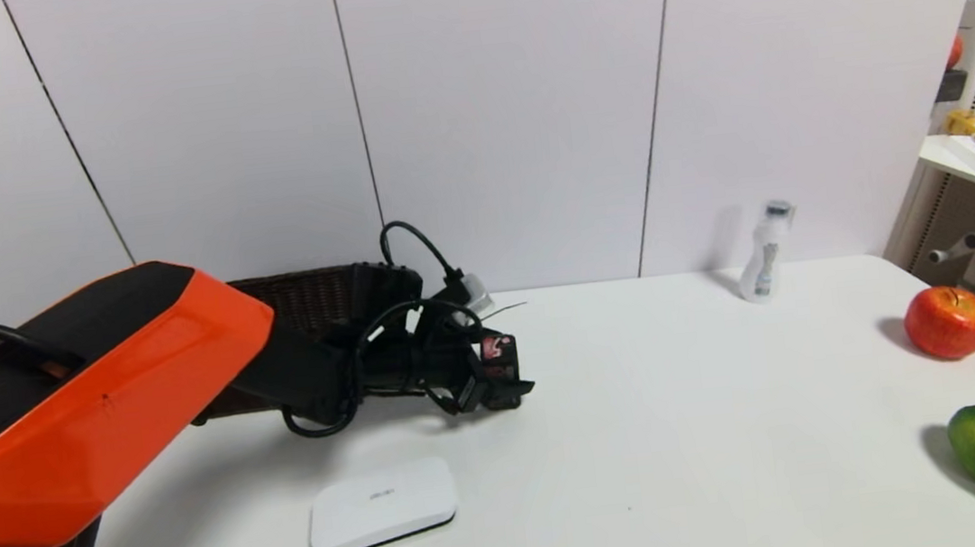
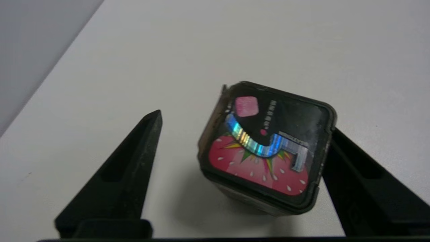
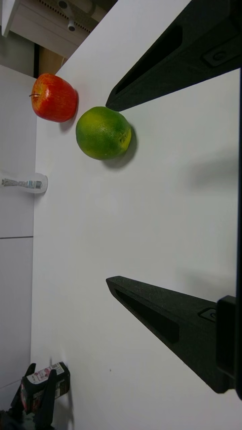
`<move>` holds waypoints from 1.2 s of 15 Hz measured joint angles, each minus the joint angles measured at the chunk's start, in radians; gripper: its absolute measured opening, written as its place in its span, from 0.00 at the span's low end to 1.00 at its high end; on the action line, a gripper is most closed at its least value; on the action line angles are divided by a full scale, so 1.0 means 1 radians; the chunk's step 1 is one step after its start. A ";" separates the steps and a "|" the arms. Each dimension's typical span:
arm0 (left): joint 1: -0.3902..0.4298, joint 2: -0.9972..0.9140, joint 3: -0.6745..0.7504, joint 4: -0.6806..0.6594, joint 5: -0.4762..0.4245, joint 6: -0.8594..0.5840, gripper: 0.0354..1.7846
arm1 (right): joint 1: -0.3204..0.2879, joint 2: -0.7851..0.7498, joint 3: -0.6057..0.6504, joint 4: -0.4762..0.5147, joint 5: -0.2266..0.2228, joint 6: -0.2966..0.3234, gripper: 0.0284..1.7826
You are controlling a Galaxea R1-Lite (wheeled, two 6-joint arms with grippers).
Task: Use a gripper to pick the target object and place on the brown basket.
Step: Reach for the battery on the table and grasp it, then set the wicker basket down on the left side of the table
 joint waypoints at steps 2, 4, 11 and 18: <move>0.000 0.022 -0.007 0.000 -0.001 0.000 0.59 | 0.000 0.000 0.000 0.000 0.000 0.000 0.95; -0.001 0.034 -0.010 0.000 -0.001 -0.001 0.47 | 0.000 0.000 0.000 0.000 0.000 0.000 0.95; 0.003 -0.054 -0.101 0.016 0.012 -0.054 0.42 | 0.000 0.000 0.000 0.000 0.000 0.000 0.95; 0.291 -0.210 -0.247 0.038 0.108 -0.072 0.42 | 0.000 0.000 0.000 0.000 0.000 0.001 0.95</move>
